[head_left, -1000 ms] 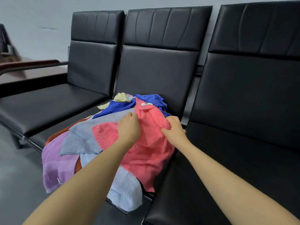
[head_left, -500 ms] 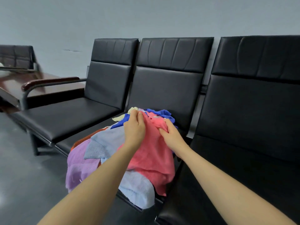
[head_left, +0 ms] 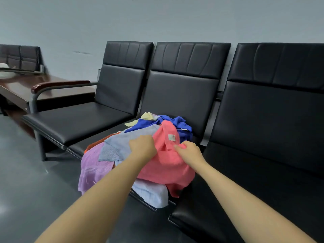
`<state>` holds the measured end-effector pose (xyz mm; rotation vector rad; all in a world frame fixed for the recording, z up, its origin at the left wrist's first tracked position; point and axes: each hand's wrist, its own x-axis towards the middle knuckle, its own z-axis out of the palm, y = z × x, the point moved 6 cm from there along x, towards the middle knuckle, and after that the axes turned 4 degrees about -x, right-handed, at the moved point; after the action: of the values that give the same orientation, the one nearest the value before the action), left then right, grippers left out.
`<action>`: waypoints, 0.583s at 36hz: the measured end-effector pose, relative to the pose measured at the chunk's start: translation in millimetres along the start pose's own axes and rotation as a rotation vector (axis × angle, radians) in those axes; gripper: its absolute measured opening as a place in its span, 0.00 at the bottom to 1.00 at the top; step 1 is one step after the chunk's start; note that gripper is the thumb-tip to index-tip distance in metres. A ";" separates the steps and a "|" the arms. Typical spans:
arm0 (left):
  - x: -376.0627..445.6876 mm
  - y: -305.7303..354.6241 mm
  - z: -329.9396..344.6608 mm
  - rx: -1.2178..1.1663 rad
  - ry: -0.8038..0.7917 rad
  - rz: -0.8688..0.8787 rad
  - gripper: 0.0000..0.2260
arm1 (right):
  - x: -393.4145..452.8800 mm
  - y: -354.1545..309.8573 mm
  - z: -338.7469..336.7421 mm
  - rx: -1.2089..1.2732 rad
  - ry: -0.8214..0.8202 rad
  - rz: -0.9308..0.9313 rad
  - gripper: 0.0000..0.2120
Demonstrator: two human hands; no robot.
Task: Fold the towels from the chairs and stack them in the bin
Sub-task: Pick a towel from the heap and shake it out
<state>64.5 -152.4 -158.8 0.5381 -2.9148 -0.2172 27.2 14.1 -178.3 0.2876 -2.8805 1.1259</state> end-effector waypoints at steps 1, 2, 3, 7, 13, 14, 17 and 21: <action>-0.9 -0.9 5.2 0.028 -0.022 0.003 0.11 | 0.5 5.4 2.2 -0.057 -0.006 0.012 0.15; -1.9 -2.1 11.5 0.043 -0.044 0.007 0.11 | 0.7 9.4 4.9 -0.114 -0.019 0.022 0.17; -1.7 -3.6 16.5 0.052 -0.060 0.009 0.11 | 1.1 10.8 6.6 -0.170 -0.036 0.023 0.17; -7.3 -7.9 32.6 0.041 -0.116 -0.025 0.12 | -0.1 13.9 7.4 -0.285 -0.019 -0.002 0.14; -10.0 -2.5 33.4 -0.161 -0.030 -0.032 0.09 | -4.0 14.1 -11.4 0.031 0.184 -0.052 0.05; -8.6 -0.9 30.8 -0.193 0.028 -0.018 0.09 | -4.7 15.1 -15.4 0.070 0.207 -0.041 0.07; -4.4 6.7 14.5 -0.324 0.218 0.023 0.09 | -6.2 20.3 -32.4 0.058 0.251 0.012 0.14; -5.5 22.4 -18.2 -0.614 0.347 0.061 0.08 | -10.9 30.1 -62.7 -0.125 0.365 0.067 0.13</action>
<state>65.4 -131.8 -137.9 0.3369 -2.3486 -0.8726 30.2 79.9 -153.4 -0.0196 -2.6348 0.8909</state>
